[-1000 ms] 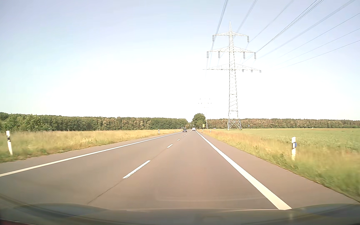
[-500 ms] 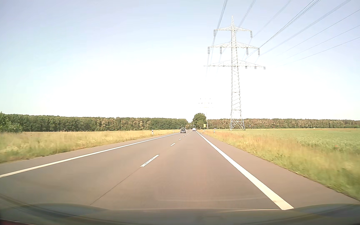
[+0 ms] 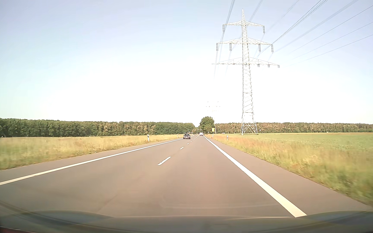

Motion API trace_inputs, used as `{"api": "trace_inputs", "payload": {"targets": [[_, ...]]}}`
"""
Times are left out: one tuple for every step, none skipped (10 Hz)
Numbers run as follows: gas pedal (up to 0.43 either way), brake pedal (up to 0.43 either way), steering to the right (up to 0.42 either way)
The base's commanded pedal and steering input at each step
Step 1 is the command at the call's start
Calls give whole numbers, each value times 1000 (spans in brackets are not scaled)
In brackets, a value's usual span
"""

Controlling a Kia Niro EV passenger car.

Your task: Follow the waypoints while adhering to traffic rules and regulations

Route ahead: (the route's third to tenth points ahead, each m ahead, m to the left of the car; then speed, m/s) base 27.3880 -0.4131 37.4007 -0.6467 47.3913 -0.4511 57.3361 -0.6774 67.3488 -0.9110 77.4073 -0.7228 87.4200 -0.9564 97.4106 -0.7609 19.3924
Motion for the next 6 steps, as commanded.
{"api": "trace_inputs", "payload": {"targets": [[157,24,0],[157,30,1],[157,30,1],[157,30,1],[157,30,1],[157,30,1]]}}
